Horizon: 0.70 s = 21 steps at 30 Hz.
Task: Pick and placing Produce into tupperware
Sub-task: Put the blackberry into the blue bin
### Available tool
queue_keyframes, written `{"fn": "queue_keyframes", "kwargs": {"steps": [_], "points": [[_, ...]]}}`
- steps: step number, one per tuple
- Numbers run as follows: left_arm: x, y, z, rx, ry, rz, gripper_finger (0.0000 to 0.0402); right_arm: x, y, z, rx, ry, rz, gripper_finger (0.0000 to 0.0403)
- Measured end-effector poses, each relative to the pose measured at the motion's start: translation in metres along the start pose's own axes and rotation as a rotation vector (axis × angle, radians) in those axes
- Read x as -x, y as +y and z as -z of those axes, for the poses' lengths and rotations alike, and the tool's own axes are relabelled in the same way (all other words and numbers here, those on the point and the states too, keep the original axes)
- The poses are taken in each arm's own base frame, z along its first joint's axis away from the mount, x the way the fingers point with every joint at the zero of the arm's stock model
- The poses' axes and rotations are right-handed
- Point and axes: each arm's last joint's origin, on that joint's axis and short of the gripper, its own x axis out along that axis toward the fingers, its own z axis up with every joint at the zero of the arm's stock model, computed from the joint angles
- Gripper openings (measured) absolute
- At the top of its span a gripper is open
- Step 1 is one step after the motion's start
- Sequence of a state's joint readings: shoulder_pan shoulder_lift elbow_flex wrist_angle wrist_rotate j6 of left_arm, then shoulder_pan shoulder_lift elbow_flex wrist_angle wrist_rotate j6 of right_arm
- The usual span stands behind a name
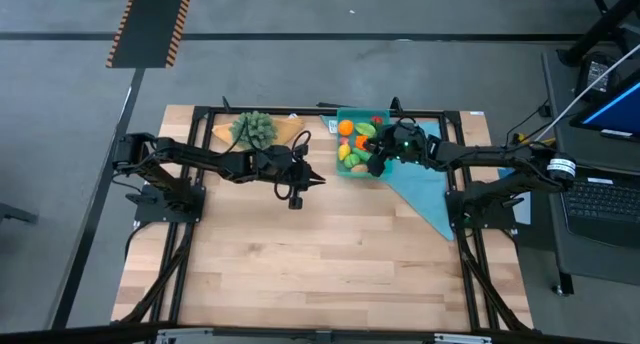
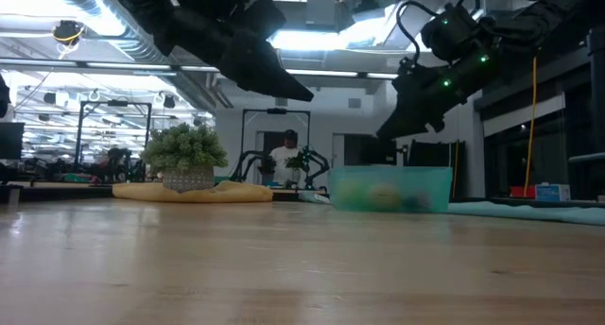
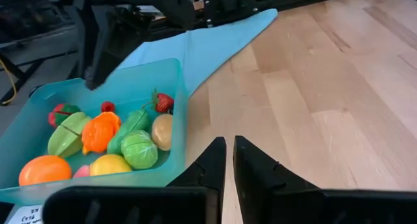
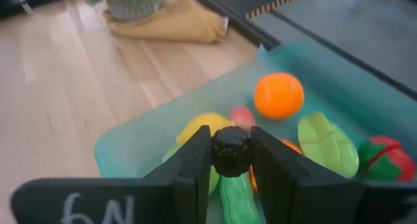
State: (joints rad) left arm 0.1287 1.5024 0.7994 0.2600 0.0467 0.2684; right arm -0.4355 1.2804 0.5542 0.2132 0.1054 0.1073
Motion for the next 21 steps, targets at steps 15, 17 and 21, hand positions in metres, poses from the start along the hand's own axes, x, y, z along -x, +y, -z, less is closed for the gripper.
{"fn": "queue_keyframes", "kwargs": {"steps": [15,17,21], "points": [[0.0,0.0,0.0,0.004,-0.004,0.0,0.0001,-0.005,0.004,-0.033,-0.011,0.322,0.043,0.0095],[0.0,0.0,0.0,0.004,-0.004,0.0,0.0004,-0.008,0.005,-0.038,-0.01,0.318,0.042,0.0095],[0.0,0.0,0.0,0.005,-0.004,0.0,0.0015,-0.009,0.006,-0.049,0.013,0.29,0.035,0.0095]]}}
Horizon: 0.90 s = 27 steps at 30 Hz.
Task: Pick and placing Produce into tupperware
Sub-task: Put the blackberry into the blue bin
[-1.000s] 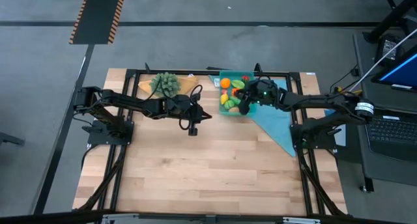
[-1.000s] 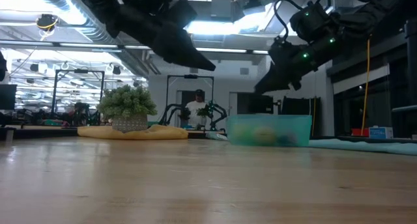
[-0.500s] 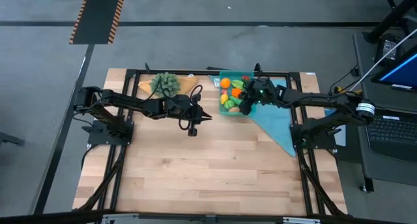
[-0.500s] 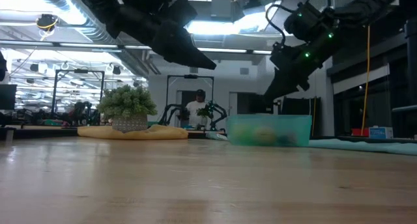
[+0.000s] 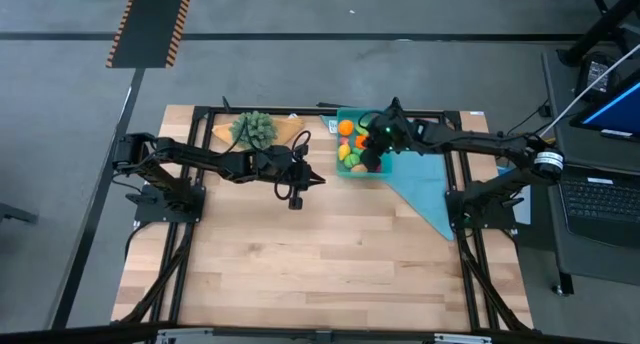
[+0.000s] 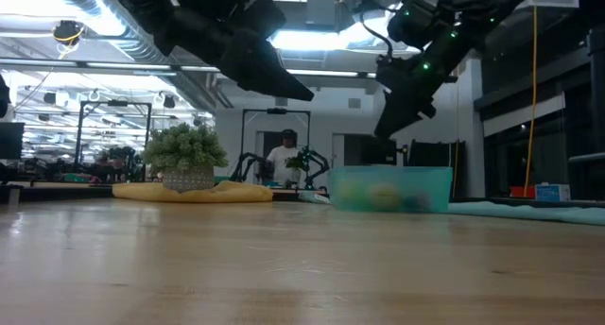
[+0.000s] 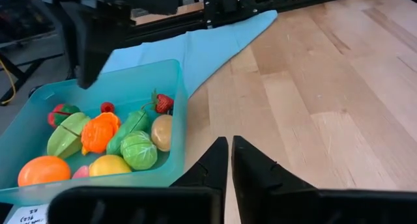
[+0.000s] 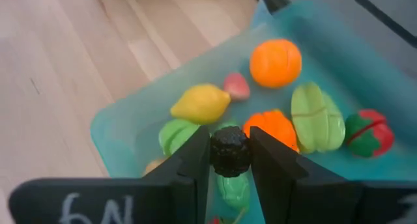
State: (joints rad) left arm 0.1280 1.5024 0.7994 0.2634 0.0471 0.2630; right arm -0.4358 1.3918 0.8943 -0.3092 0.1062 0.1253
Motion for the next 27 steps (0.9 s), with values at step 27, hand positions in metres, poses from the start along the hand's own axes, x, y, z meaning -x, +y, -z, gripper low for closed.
{"fn": "queue_keyframes", "kwargs": {"steps": [27], "points": [[0.0,0.0,0.0,0.0,0.001,0.0,0.0007,-0.081,-0.044,0.009,-0.038,0.042,-0.04,0.0095]]}}
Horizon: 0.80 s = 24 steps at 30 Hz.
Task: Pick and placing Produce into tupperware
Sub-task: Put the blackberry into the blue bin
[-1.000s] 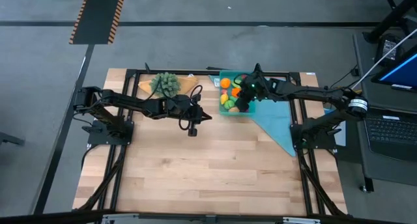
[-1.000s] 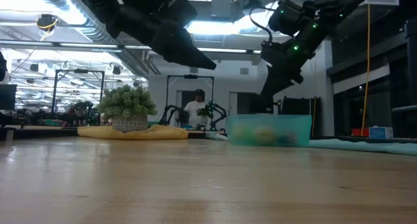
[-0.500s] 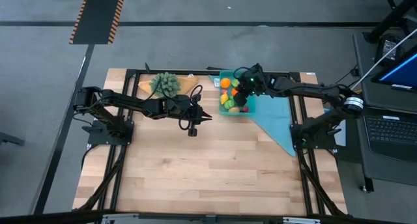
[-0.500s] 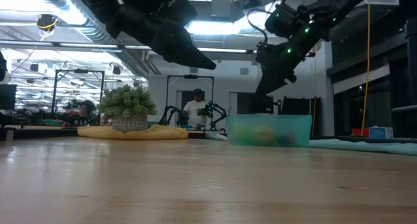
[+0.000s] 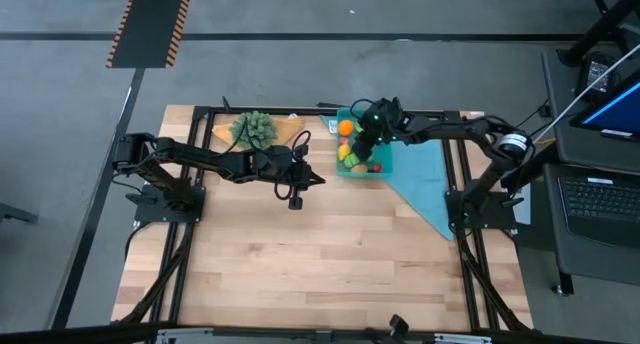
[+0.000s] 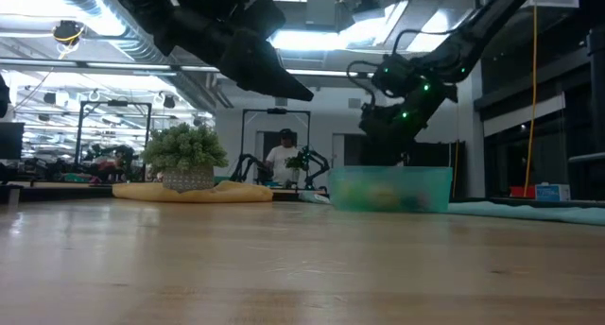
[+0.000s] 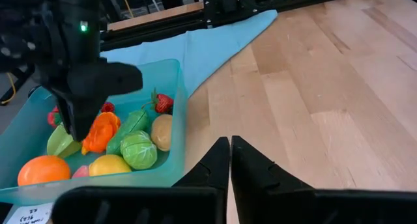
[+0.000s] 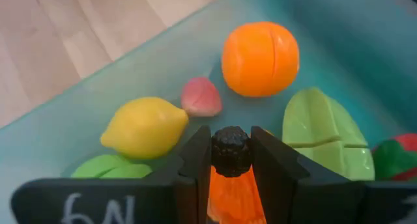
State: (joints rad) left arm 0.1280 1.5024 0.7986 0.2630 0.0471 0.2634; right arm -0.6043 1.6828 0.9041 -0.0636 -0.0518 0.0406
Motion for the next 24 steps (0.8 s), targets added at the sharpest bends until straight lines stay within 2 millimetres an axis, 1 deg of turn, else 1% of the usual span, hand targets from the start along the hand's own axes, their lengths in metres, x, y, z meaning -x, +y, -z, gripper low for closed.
{"fn": "queue_keyframes", "kwargs": {"steps": [5,17,24], "points": [[0.0,0.0,0.0,0.0,0.0,0.0,0.0021,-0.0085,-0.0012,0.0016,0.018,-0.006,-0.006,0.0095],[0.0,0.0002,0.0001,-0.001,0.0,-0.001,0.0042,-0.0085,-0.0016,-0.0012,0.028,-0.034,-0.041,0.0095],[0.0,0.0002,0.0001,-0.007,0.0,-0.001,0.0042,-0.0083,-0.0051,-0.002,0.036,-0.042,-0.036,0.01]]}}
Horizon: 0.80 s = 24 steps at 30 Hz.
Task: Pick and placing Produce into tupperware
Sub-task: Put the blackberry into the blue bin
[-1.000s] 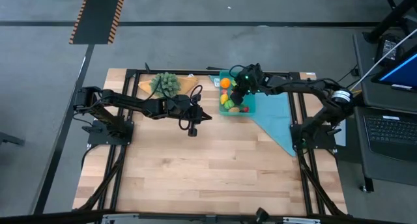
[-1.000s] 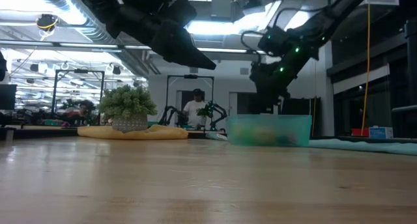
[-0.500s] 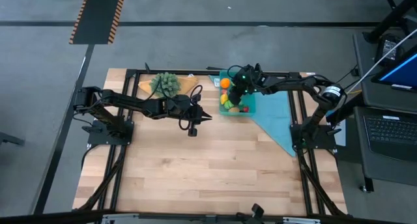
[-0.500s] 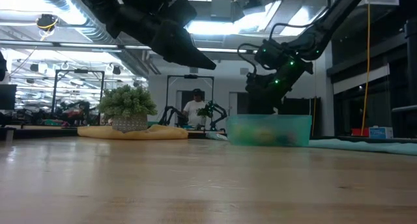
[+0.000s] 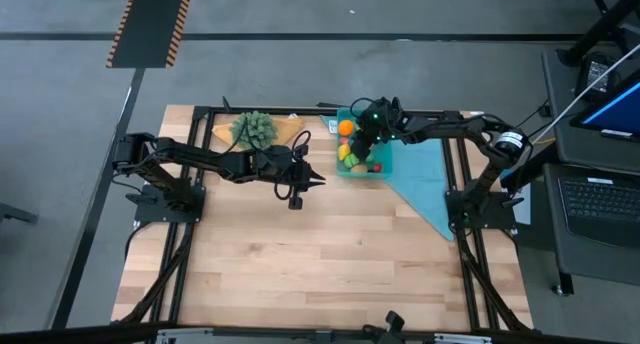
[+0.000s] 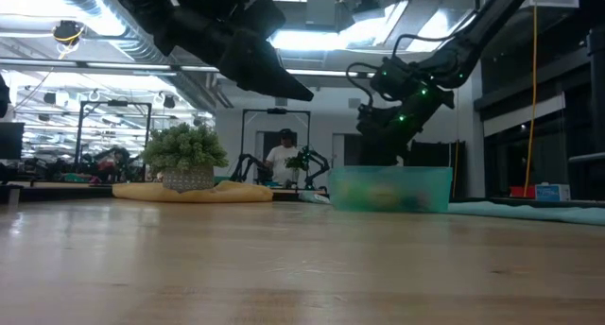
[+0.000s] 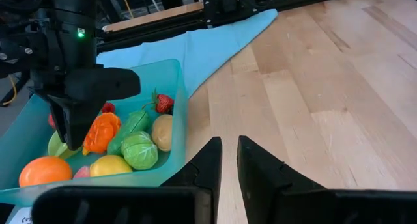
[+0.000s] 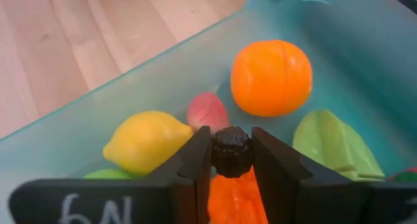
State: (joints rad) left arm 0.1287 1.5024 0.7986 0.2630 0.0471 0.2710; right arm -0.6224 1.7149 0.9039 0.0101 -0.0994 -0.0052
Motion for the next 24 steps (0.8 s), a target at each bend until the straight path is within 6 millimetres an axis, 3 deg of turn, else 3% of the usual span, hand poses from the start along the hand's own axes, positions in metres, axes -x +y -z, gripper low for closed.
{"fn": "queue_keyframes", "kwargs": {"steps": [8,16,24], "points": [[0.0,0.0,0.0,0.0,0.0,0.0,0.002,0.0,-0.001,0.0,0.004,-0.006,0.002,0.0097],[0.0,0.0,0.0,0.007,0.0,0.0,0.0001,-0.017,-0.002,0.008,0.0,0.021,0.002,0.0098],[0.0,0.0,0.0,-0.001,0.0,0.0,0.0016,-0.015,-0.002,0.005,0.005,-0.003,0.003,0.0109]]}}
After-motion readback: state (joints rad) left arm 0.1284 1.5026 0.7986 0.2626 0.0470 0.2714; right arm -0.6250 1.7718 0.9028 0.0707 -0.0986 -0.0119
